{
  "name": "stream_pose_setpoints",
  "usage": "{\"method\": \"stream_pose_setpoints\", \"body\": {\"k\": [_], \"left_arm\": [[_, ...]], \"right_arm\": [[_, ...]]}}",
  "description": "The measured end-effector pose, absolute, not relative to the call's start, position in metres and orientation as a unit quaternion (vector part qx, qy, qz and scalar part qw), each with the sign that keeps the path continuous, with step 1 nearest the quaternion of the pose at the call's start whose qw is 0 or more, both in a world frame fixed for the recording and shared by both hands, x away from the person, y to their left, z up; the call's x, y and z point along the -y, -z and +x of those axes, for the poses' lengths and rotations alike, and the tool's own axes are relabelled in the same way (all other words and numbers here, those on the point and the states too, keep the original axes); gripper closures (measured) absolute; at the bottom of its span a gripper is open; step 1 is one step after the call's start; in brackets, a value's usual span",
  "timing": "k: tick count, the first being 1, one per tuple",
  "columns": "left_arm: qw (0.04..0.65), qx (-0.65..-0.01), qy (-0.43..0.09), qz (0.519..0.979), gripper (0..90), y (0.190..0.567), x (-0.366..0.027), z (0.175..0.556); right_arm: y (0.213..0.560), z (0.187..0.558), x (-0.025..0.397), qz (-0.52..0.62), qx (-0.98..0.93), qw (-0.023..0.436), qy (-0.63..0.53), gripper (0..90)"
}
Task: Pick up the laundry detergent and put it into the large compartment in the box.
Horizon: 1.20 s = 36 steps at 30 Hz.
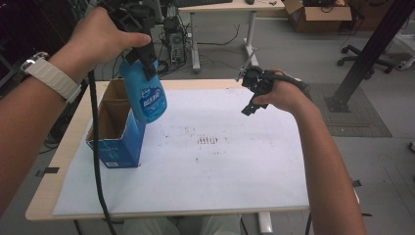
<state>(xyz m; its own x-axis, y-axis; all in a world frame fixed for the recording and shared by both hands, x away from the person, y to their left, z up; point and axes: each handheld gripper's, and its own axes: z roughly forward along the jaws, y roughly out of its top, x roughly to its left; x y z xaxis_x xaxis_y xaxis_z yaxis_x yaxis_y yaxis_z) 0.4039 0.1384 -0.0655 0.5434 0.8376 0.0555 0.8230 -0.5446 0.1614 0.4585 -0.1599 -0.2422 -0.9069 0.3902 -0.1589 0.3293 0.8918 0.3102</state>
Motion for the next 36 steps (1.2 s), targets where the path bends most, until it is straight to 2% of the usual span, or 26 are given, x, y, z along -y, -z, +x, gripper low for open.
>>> {"method": "stream_pose_setpoints", "body": {"k": [11,36], "left_arm": [[0.054,-0.548,-0.067,0.832,37.5,0.057,-0.171,0.414],[0.045,-0.639,-0.099,0.762,37.5,0.061,-0.222,0.423]], "right_arm": [[0.242,0.458,0.159,0.181,-0.967,0.111,-0.142,10.2],[0.244,0.461,0.152,0.178,-0.967,0.108,-0.144,10.3]]}}
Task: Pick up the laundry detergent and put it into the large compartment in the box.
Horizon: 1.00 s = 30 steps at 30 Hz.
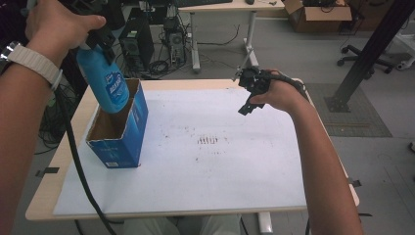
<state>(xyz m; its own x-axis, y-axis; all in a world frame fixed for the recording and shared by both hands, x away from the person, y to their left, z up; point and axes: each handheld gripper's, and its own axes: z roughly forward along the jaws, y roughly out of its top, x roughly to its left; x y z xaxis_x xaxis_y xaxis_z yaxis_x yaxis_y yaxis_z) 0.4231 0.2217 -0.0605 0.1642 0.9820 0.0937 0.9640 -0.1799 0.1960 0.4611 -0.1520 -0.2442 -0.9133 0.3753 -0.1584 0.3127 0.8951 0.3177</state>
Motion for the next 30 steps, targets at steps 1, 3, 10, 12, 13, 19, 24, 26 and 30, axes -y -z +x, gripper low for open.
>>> {"method": "stream_pose_setpoints", "body": {"k": [1,3,10,12,13,19,24,26,30], "left_arm": [[0.045,-0.642,-0.101,0.759,37.5,0.062,-0.223,0.423],[0.044,-0.648,-0.101,0.753,37.5,0.065,-0.227,0.424],[0.044,-0.656,-0.103,0.746,37.5,0.078,-0.233,0.426],[0.044,-0.66,-0.102,0.743,37.5,0.084,-0.236,0.427],[0.045,-0.661,-0.102,0.742,37.5,0.087,-0.237,0.427],[0.045,-0.674,-0.105,0.73,37.5,0.103,-0.245,0.428],[0.046,-0.68,-0.102,0.725,37.6,0.117,-0.248,0.429],[0.047,-0.681,-0.098,0.725,37.5,0.125,-0.25,0.43],[0.045,-0.681,-0.101,0.724,37.5,0.136,-0.25,0.431]], "right_arm": [[0.244,0.461,0.152,0.177,-0.968,0.108,-0.142,10.3],[0.244,0.462,0.15,0.175,-0.968,0.108,-0.143,10.2],[0.245,0.463,0.149,0.175,-0.968,0.107,-0.144,10.3],[0.245,0.463,0.148,0.176,-0.968,0.107,-0.143,10.2],[0.245,0.463,0.148,0.175,-0.968,0.106,-0.142,10.3],[0.245,0.463,0.149,0.176,-0.968,0.109,-0.143,10.2],[0.246,0.464,0.148,0.176,-0.968,0.109,-0.143,10.2],[0.247,0.464,0.147,0.176,-0.968,0.109,-0.142,10.2],[0.247,0.464,0.146,0.176,-0.968,0.11,-0.143,10.3]]}}
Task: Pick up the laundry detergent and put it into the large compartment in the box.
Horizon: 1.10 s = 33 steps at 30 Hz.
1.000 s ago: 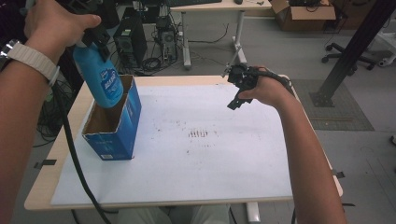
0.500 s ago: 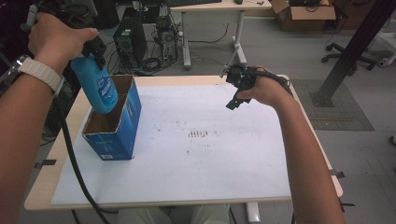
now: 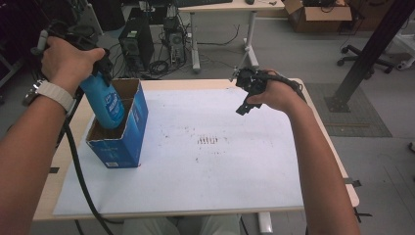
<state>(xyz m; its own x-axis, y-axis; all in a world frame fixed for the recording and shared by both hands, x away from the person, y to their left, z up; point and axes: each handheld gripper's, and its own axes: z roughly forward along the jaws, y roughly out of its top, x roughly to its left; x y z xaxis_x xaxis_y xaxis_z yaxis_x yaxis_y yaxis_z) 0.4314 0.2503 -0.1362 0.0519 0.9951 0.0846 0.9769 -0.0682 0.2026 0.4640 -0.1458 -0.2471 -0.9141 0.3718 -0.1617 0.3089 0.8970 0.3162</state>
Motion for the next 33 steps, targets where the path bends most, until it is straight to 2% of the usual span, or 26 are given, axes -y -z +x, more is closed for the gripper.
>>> {"method": "stream_pose_setpoints", "body": {"k": [12,33], "left_arm": [[0.038,-0.677,-0.094,0.729,37.5,0.182,-0.25,0.437],[0.028,-0.672,-0.09,0.735,37.5,0.235,-0.248,0.441]], "right_arm": [[0.245,0.463,0.149,0.179,-0.968,0.11,-0.141,10.3],[0.247,0.465,0.149,0.181,-0.967,0.109,-0.139,10.3]]}}
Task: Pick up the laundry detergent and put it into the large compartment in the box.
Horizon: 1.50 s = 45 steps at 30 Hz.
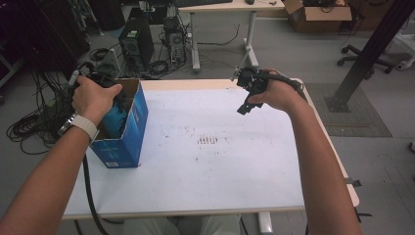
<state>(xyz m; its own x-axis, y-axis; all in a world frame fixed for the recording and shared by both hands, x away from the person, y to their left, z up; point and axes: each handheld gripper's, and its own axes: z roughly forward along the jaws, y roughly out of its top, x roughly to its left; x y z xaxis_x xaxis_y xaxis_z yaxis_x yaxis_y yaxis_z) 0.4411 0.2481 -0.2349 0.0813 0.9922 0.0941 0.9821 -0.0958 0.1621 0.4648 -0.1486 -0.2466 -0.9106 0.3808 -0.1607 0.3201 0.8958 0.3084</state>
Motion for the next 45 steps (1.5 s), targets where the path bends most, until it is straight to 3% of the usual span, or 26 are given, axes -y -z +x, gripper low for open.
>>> {"method": "stream_pose_setpoints", "body": {"k": [45], "left_arm": [[0.029,-0.673,-0.067,0.736,37.2,0.276,-0.259,0.442]], "right_arm": [[0.25,0.466,0.147,0.182,-0.969,0.107,-0.132,10.2]]}}
